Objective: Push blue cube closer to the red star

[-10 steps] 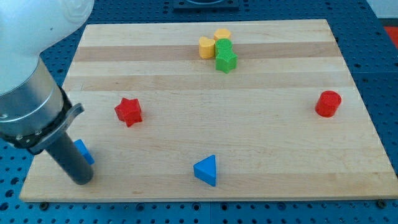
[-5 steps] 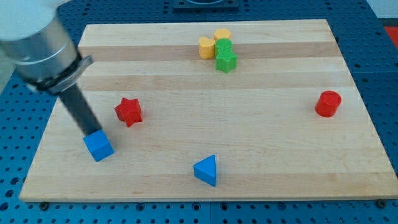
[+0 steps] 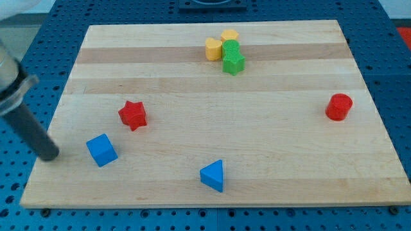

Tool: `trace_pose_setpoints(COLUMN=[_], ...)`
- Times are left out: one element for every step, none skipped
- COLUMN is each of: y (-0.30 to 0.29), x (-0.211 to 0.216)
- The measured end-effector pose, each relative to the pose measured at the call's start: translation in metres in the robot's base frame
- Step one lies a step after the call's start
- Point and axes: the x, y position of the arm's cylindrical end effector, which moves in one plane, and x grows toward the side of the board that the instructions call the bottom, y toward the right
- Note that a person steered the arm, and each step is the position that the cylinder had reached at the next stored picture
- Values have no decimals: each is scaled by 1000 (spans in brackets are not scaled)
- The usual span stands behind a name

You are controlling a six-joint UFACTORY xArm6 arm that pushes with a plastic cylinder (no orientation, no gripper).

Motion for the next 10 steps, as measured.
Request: trace_pose_setpoints(y=[21,51,52,52,53,54,54,58,85,86], x=[39,47,6,-13,-41,-46,-31,-2,-11,-37])
